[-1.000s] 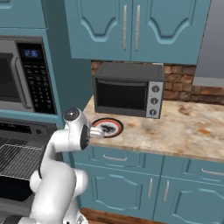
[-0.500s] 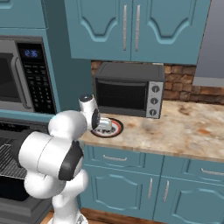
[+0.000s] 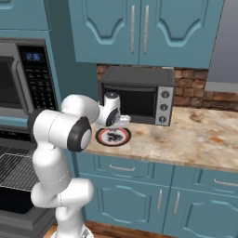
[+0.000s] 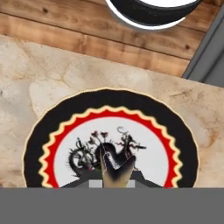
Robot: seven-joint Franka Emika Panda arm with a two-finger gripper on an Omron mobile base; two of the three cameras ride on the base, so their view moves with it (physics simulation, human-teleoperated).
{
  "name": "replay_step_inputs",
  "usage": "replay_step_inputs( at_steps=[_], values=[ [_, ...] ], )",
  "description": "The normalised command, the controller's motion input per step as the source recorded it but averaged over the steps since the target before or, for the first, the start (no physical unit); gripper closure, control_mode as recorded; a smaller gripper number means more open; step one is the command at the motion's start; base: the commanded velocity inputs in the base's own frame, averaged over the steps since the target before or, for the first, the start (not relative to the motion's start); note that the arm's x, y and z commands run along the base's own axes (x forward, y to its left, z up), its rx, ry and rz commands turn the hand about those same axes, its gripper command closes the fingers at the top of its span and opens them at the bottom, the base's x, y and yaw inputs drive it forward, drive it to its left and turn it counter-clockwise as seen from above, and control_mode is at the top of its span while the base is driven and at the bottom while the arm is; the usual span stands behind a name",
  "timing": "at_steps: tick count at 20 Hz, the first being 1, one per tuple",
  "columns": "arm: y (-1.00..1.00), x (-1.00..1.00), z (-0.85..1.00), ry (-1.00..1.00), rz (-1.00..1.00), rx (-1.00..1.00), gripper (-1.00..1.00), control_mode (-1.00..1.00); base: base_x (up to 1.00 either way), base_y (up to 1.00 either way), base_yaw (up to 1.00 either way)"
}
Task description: Take the fish from the oven and place it on the plate on the counter.
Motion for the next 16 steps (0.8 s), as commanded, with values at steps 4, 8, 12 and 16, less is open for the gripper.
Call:
replay_step_inputs(
  at_steps=[4, 8, 12, 16],
  values=[
    [0.00, -0.12, -0.07, 0.00, 0.34, 0.00, 1.00, -1.00, 0.00, 0.00, 0.00],
    [0.00, -0.05, -0.01, 0.00, 0.33, 0.00, 1.00, -1.00, 0.00, 0.00, 0.00],
    [0.00, 0.00, -0.35, 0.01, 0.22, -0.02, 1.00, -1.00, 0.00, 0.00, 0.00],
    [-0.09, -0.01, -0.60, 0.00, 0.10, 0.00, 1.00, -1.00, 0.00, 0.00, 0.00]
  ],
)
